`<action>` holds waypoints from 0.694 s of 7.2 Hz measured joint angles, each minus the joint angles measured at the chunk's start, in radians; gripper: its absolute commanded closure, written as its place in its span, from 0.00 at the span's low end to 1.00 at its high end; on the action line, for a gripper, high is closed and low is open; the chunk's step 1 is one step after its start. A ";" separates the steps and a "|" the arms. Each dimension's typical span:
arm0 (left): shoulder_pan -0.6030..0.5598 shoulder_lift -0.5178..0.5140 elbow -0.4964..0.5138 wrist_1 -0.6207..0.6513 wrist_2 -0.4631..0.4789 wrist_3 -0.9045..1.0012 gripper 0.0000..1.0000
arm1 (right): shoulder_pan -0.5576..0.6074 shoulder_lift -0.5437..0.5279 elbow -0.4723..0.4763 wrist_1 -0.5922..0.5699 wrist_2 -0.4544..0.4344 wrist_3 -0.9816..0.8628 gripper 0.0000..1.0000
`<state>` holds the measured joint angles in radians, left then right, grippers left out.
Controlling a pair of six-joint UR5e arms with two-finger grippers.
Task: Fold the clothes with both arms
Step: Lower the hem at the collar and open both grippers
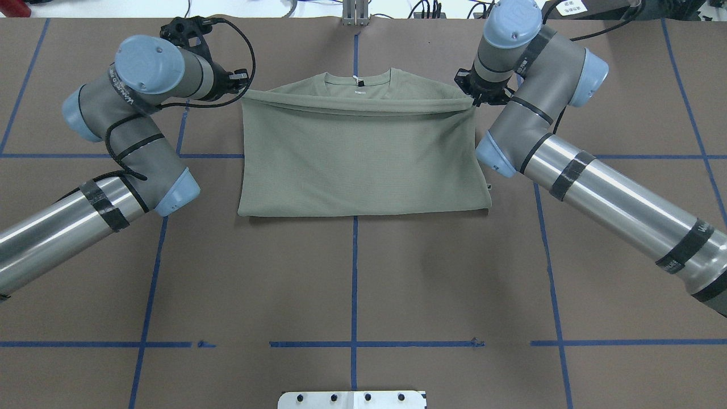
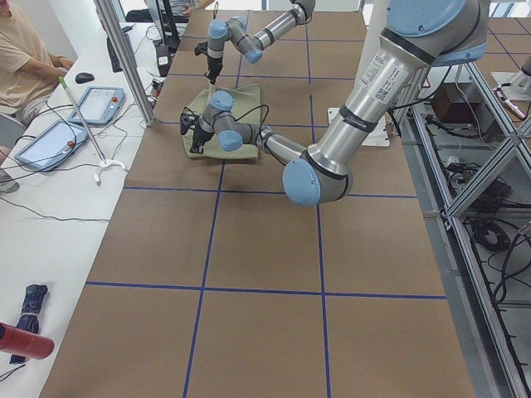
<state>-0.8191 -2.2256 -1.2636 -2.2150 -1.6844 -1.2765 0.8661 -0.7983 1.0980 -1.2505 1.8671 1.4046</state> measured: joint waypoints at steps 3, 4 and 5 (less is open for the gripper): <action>0.001 -0.012 0.021 0.000 0.000 0.011 0.34 | 0.000 -0.003 -0.002 0.005 0.000 -0.002 1.00; 0.001 -0.013 0.022 0.000 0.000 0.013 0.29 | 0.000 -0.003 -0.002 0.010 -0.002 -0.002 1.00; 0.001 -0.013 0.022 0.000 0.000 0.014 0.29 | 0.000 -0.003 -0.003 0.013 -0.005 -0.002 1.00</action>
<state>-0.8185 -2.2383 -1.2415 -2.2151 -1.6843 -1.2626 0.8656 -0.8013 1.0951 -1.2380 1.8625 1.4021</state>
